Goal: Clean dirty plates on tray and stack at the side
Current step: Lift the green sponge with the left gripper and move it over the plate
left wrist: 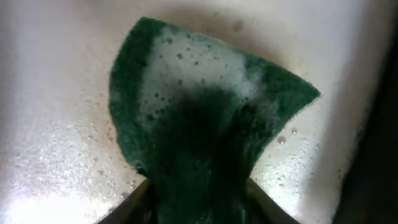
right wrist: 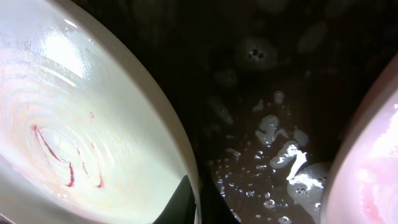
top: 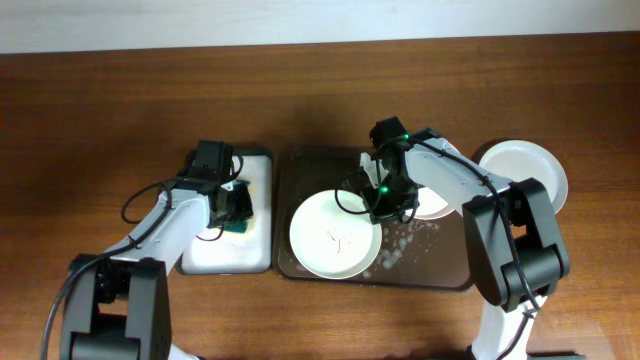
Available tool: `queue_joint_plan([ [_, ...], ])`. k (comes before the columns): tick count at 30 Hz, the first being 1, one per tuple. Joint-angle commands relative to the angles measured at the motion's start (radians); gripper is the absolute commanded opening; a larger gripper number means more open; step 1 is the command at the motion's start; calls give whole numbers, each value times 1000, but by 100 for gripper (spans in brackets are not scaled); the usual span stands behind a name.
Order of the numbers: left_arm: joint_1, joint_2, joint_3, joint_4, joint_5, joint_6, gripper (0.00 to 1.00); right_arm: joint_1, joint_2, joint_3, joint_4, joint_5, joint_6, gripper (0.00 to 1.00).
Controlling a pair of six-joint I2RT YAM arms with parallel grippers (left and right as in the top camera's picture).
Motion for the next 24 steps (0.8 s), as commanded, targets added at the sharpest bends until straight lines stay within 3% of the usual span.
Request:
queue_joint_plan([
  [1,3,26,-1,11,26,2,0,9,2,-19,-3,24,13,5],
  [5,3,-3,4,16,23,2,0,9,2,-19,-4,24,13,5],
  [15,2,-303,5,14,-4,11,0,9,2,-19,-3,24,13,5],
  [21,2,-388,5,135,-19,214,0,9,2,-19,-4,24,13,5],
  [24,-13,-442,5,148,-127,264,0,9,2,-19,-3,25,13,5],
])
